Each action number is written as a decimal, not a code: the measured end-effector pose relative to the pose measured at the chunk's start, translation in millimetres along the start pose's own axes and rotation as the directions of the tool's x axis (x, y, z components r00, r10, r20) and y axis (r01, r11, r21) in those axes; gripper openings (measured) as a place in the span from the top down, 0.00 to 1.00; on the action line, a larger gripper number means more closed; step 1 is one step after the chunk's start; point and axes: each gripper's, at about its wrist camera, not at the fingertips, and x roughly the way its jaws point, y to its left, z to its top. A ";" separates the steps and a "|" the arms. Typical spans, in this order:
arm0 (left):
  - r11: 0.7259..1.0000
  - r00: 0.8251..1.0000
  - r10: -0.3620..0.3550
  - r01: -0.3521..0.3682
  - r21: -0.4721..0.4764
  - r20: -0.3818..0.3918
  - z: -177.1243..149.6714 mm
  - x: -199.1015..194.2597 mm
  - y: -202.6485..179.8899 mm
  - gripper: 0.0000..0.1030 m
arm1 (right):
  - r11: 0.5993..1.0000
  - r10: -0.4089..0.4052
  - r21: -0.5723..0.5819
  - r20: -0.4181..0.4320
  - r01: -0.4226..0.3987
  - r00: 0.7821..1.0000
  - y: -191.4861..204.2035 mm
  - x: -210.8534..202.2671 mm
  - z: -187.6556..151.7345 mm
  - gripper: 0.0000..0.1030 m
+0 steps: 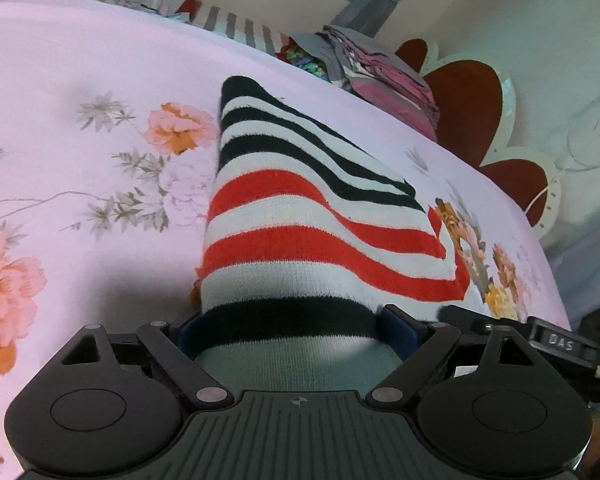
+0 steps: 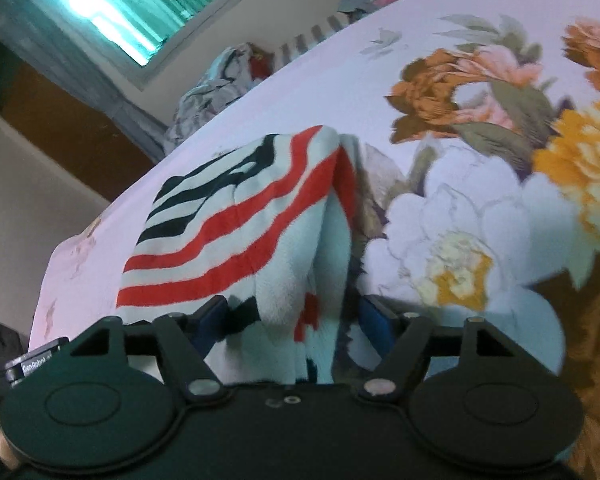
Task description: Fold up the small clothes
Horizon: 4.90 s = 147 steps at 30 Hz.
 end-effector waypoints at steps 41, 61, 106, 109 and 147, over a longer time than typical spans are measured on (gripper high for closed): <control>0.992 0.988 -0.034 0.015 0.126 0.148 47.2 -191.6 165.8 0.47 | 0.996 0.062 -0.070 0.149 -0.052 0.987 267.7 53.7 -72.0 0.68; 0.995 0.980 0.079 -0.090 0.050 0.183 53.4 -192.4 326.3 0.39 | 0.998 -0.022 -0.057 0.025 0.024 0.999 327.5 182.9 -102.1 0.66; 0.977 0.961 0.192 -0.207 0.057 0.197 42.9 -214.3 310.9 0.32 | 0.869 -0.267 -0.370 0.207 0.328 0.941 389.5 148.5 -155.6 0.77; 0.976 0.961 0.195 -0.210 0.061 0.194 41.9 -215.9 308.9 0.32 | 0.887 -0.296 -0.318 0.165 0.335 0.941 375.0 160.5 -151.7 0.74; 0.869 0.902 0.389 -0.427 0.250 0.188 15.5 -228.3 277.3 0.00 | 0.890 -0.365 -0.241 0.132 0.387 0.922 365.3 155.0 -191.2 0.59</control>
